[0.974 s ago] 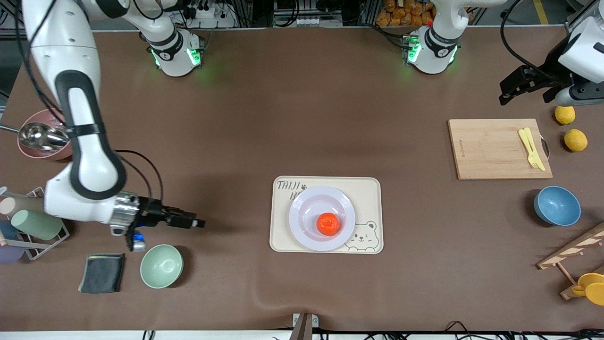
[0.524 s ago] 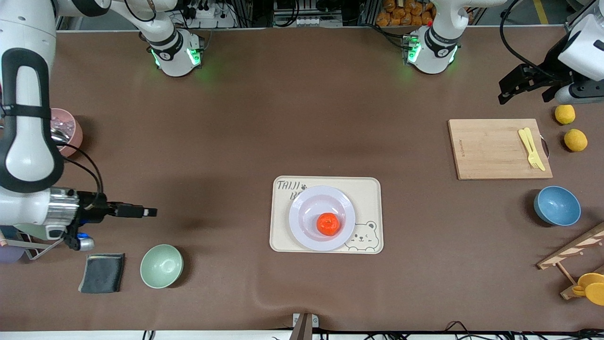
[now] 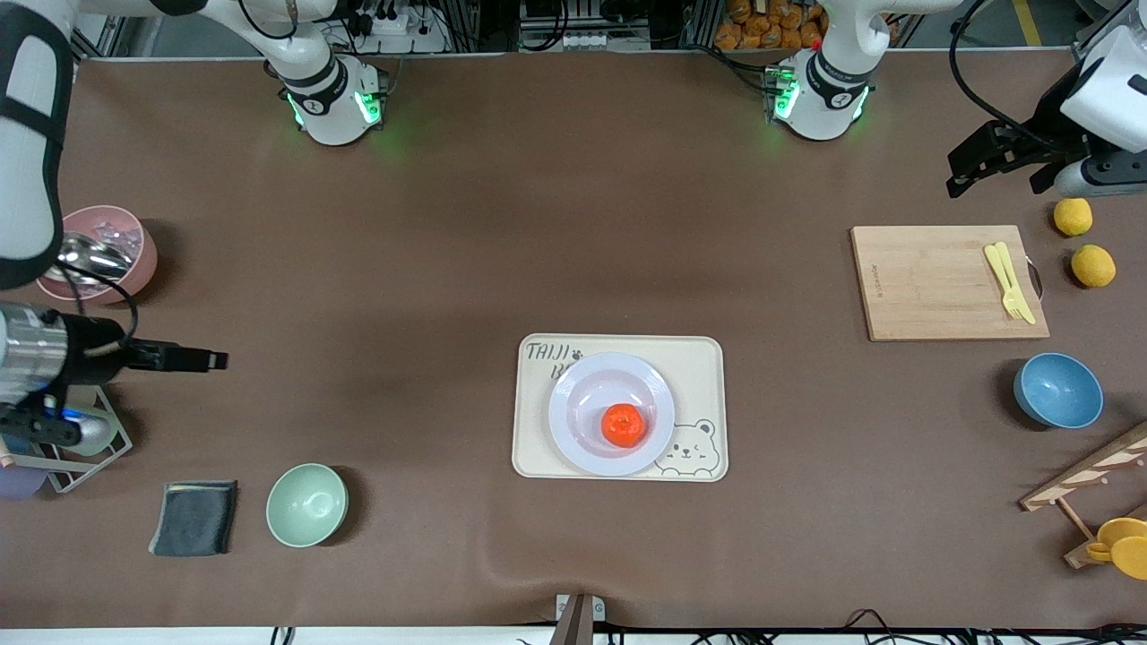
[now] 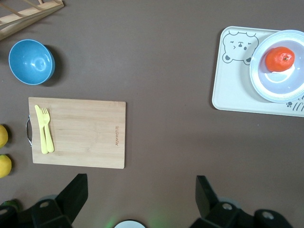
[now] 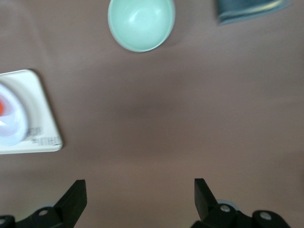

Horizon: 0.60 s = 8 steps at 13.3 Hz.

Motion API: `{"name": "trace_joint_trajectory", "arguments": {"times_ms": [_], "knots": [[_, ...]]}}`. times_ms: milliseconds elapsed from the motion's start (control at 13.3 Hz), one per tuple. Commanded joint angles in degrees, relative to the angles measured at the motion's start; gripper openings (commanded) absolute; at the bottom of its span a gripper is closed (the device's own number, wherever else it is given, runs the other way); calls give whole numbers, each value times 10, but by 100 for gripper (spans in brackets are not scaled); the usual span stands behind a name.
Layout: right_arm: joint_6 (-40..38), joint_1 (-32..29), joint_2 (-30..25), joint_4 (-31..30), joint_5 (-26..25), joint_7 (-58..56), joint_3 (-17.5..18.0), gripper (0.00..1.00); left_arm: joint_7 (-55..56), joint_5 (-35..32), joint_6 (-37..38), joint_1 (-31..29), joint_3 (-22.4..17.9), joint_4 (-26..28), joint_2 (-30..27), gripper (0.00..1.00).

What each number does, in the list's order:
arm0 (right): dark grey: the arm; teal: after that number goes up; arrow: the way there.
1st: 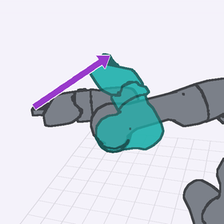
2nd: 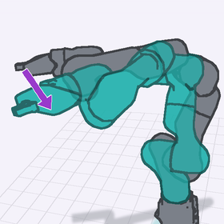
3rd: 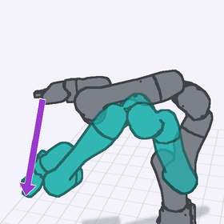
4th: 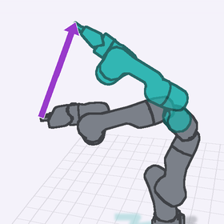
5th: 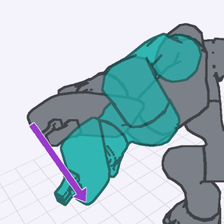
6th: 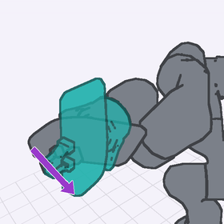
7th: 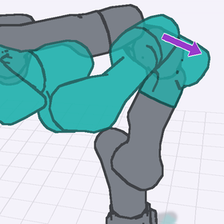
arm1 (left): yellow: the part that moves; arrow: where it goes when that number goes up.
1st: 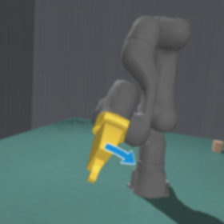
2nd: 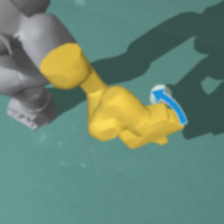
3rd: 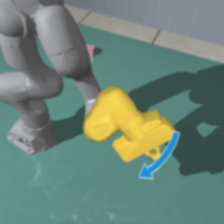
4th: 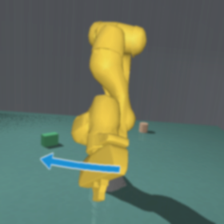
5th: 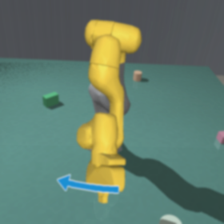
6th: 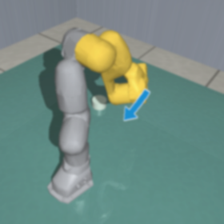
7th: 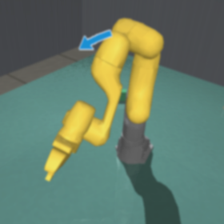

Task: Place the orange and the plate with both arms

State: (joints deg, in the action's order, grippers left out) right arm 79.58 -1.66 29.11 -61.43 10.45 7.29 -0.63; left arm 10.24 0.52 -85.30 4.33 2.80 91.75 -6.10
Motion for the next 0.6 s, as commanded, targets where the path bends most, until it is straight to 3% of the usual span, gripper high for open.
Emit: {"name": "trace_joint_trajectory", "arguments": {"times_ms": [0, 375, 524], "knots": [[-3, 2, -69, -55, -44, 8, 0, 100, 5, 14, 5, -5, 2, -3, -4, 100], [78, -4, -209, -233, -47, 8, -1, 100, 5, 14, 5, -5, 2, -3, -4, 100], [89, -4, -248, -265, -49, 14, -2, 100, 5, 14, 5, -5, 1, -3, -4, 100]]}}
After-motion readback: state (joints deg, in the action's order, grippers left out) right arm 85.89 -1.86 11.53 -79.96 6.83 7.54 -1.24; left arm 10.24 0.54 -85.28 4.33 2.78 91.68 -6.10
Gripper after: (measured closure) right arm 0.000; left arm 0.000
